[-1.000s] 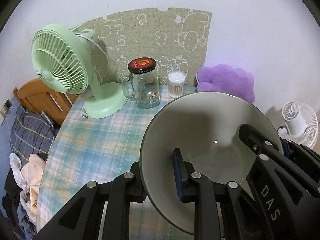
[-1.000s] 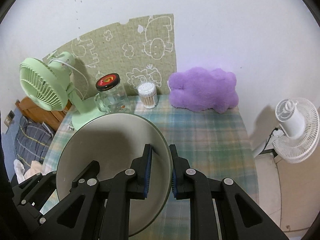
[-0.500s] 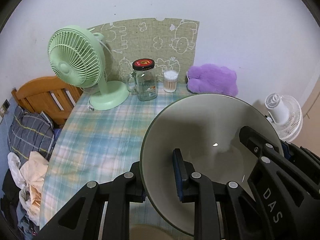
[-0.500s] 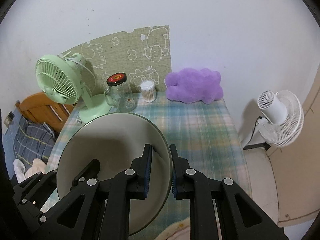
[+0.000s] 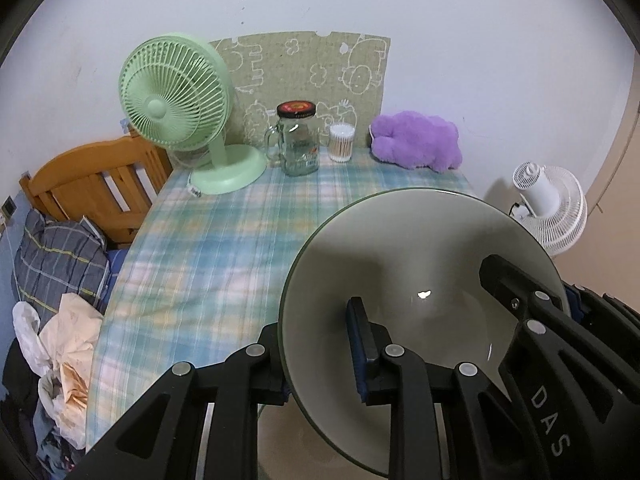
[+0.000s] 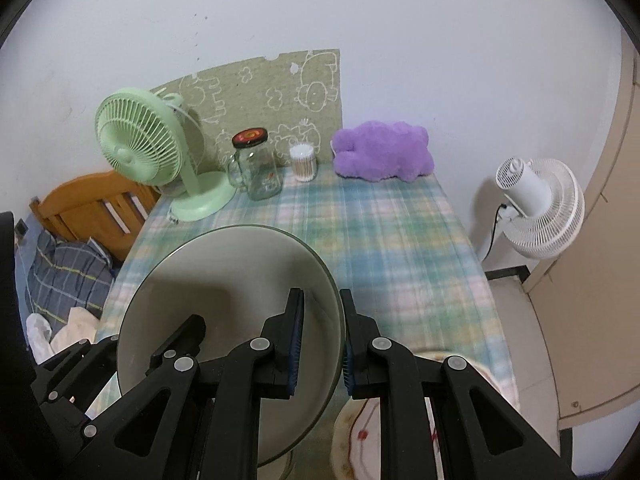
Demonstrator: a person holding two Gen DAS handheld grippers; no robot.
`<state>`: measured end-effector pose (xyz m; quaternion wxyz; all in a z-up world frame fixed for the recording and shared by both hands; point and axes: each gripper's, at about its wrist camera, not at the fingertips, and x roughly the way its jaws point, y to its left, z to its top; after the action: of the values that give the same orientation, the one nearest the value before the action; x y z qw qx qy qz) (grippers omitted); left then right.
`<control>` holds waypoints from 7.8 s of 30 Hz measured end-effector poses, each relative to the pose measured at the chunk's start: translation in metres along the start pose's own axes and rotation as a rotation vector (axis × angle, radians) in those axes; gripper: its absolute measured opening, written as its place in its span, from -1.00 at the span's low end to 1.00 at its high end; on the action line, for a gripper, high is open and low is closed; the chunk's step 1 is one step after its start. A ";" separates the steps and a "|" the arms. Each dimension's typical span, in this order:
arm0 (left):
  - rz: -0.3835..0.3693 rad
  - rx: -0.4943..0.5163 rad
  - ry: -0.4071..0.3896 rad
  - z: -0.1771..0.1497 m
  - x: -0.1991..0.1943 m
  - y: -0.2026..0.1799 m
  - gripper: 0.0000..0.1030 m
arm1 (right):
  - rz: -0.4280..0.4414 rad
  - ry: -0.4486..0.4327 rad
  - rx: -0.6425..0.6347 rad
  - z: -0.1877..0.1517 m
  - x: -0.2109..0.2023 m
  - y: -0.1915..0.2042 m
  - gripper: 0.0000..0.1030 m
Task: Organize plates and bowls
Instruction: 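Lift the patterned bowl with both grippers and carry it toward the bowls, then lower the patterned bowl into the other cream bowls and open both grippers, then grasp the rim of the nested bowl stack with both grippers, then lift the nested bowls with both grippers and carry them over the plate stack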
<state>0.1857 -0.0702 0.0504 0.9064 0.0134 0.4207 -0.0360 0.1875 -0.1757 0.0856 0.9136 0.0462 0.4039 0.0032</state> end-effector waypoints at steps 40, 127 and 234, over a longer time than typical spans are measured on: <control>-0.016 0.002 0.136 -0.094 0.038 0.047 -0.57 | -0.040 0.196 -0.027 -0.106 0.041 0.045 -0.62; 0.008 -0.084 0.292 -0.088 0.067 0.042 0.70 | 0.265 0.442 0.060 -0.102 0.109 -0.002 0.01; -0.321 -0.082 0.274 -0.082 0.042 -0.123 -0.07 | 0.139 0.380 0.093 -0.083 0.037 -0.157 -0.17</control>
<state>0.1405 -0.1904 -0.0335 0.8232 -0.0859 0.5377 -0.1609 0.1462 -0.3237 -0.0115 0.8154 0.1144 0.5647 0.0563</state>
